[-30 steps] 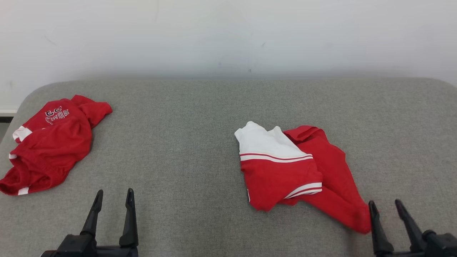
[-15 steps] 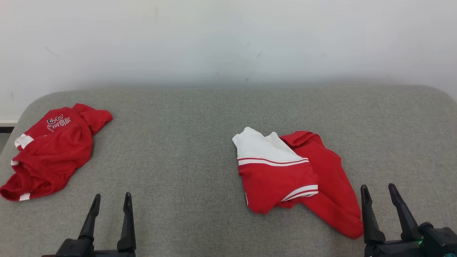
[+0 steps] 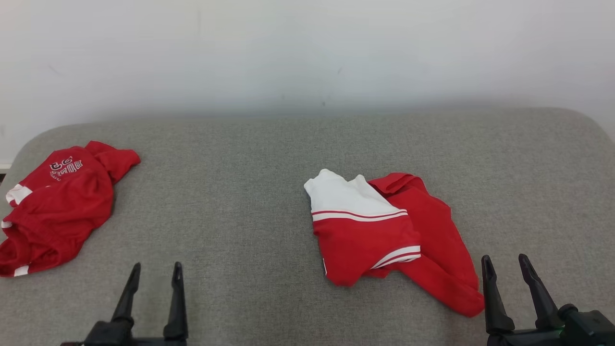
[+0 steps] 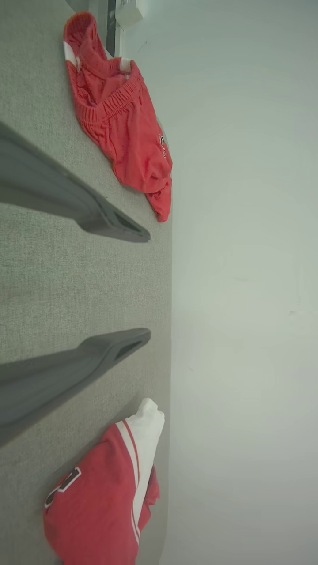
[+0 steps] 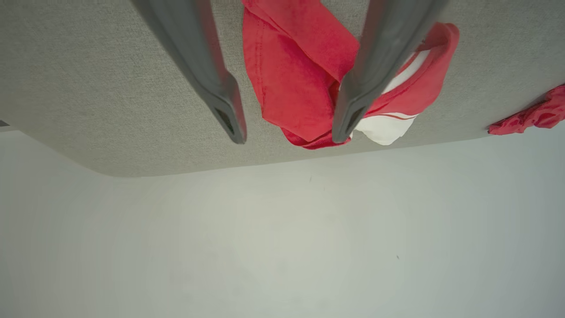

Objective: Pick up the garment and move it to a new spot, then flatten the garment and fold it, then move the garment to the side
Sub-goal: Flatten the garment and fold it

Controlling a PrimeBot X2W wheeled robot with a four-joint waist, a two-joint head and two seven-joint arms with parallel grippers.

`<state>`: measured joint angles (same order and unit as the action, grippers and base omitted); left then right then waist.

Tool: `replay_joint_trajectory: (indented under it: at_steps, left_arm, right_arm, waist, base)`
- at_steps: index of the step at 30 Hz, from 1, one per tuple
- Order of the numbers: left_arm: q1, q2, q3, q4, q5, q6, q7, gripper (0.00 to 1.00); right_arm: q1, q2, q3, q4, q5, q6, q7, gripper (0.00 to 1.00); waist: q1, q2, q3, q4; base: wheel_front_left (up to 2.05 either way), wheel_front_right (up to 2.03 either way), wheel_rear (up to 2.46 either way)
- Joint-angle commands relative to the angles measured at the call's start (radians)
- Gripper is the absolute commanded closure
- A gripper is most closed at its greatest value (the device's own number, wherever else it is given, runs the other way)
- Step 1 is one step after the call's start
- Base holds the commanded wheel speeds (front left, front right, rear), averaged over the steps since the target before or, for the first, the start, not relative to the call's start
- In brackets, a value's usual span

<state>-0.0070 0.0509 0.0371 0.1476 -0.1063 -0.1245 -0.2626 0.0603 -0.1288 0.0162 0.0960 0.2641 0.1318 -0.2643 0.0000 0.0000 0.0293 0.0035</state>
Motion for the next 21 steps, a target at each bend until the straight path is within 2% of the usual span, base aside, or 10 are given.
replay_joint_trajectory:
  at_steps: [1, 7, 9, 21]
  left_arm:
    - [-0.02, -0.001, -0.012, 0.003, 0.009, -0.006, -0.003, 0.0]
    - [-0.109, 0.009, -0.137, 0.047, 0.027, -0.005, -0.003, 0.0]
    - [-0.176, 0.02, -0.237, 0.093, 0.019, -0.006, -0.002, 0.0]
    - [-0.395, 0.059, -0.634, 0.272, -0.076, -0.005, 0.108, 0.0]
  right_arm:
    - [-0.009, 0.002, 0.0, 0.005, 0.008, -0.002, 0.0, 0.0]
    - [-0.024, 0.005, 0.009, 0.024, 0.014, -0.002, 0.0, 0.0]
    - [-0.04, 0.008, 0.011, 0.032, 0.018, -0.002, 0.0, 0.0]
    - [-0.071, 0.021, 0.011, 0.045, 0.021, -0.002, 0.0, 0.0]
  waist:
    - [0.0, 0.0, 0.005, -0.007]
    - [0.0, 0.0, 0.026, -0.037]
    - [0.0, 0.0, 0.042, -0.063]
    - [0.0, 0.0, 0.1, -0.171]
  base:
    - [0.0, 0.0, 0.0]
    - [0.0, 0.0, 0.0]
    - [0.0, 0.0, 0.0]
    - [0.0, 0.0, 0.0]
